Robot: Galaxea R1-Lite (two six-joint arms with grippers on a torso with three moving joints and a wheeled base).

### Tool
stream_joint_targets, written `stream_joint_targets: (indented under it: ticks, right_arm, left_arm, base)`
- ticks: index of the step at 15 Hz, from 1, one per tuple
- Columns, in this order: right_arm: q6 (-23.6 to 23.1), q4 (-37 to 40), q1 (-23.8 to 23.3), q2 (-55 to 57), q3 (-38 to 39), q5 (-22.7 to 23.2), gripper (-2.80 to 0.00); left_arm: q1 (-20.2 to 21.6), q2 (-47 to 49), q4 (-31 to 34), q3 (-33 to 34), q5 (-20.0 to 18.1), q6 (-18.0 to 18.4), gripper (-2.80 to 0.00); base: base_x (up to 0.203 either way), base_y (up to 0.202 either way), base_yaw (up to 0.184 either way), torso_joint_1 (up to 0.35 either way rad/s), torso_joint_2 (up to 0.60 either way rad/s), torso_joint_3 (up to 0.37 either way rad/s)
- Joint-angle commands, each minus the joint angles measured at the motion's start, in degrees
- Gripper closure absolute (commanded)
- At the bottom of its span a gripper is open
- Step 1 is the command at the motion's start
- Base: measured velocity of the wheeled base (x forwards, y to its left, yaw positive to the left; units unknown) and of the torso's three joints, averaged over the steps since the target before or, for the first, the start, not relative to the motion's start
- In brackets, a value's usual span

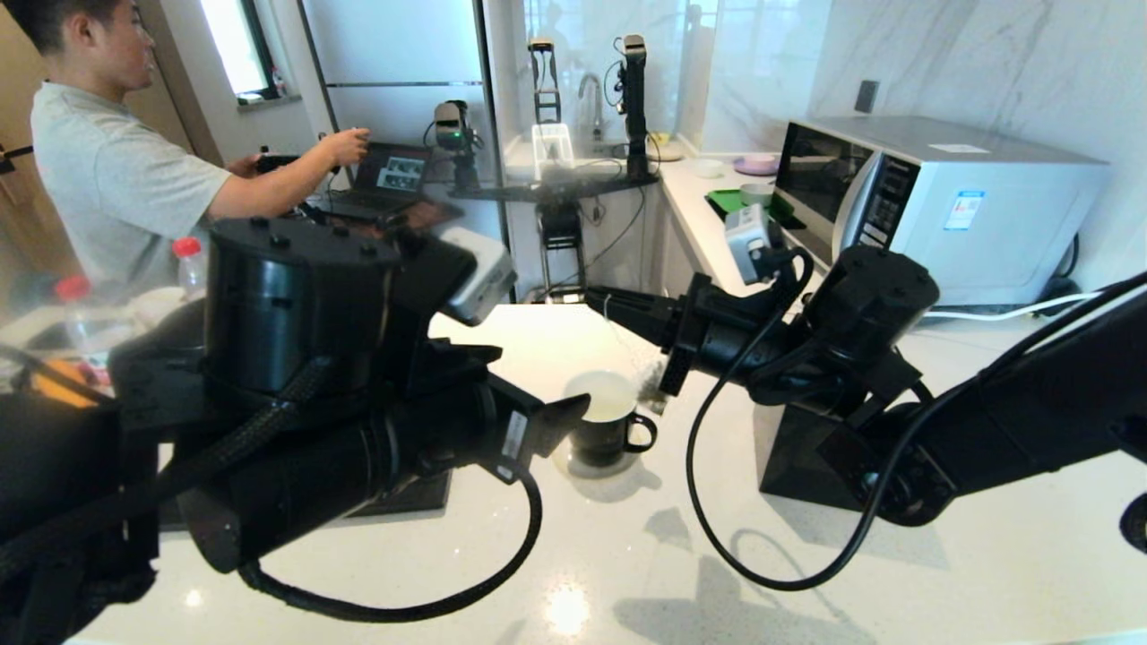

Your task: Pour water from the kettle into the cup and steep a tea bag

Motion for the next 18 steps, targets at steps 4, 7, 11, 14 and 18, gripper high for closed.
stream_joint_targets:
  ticks: [4, 7, 11, 14, 18]
  right_arm:
    - [0.1, -0.7, -2.1, 0.4, 0.1, 0.2, 0.0]
    - [0.1, -0.9, -2.6, 0.7, 0.1, 0.2, 0.0]
    - [0.1, -0.9, -2.9, 0.7, 0.6, 0.2, 0.0]
    - [0.1, -1.0, -4.1, 0.5, 1.1, 0.2, 0.0]
    - [0.0, -1.0, -5.6, 0.3, 1.1, 0.2, 0.0]
  left_arm:
    - [2.3, 0.4, -0.1, 2.4, 2.0, 0.1, -2.8]
    - [2.4, 0.4, -0.2, 4.7, 5.0, -2.4, -2.11]
    - [2.5, 0.3, -1.0, 6.7, 7.0, -4.5, 0.0]
    - [3.6, -0.2, -1.1, 8.0, 7.7, -4.6, 0.0]
    - [9.7, -1.0, -3.3, 8.1, 7.0, -4.4, 0.0]
  base:
    - [0.0, 0.0, 0.0, 0.0, 0.0, 0.0]
    - [0.0, 0.0, 0.0, 0.0, 0.0, 0.0]
    - [0.0, 0.0, 0.0, 0.0, 0.0, 0.0]
    - [0.0, 0.0, 0.0, 0.0, 0.0, 0.0]
    - [0.0, 0.0, 0.0, 0.0, 0.0, 0.0]
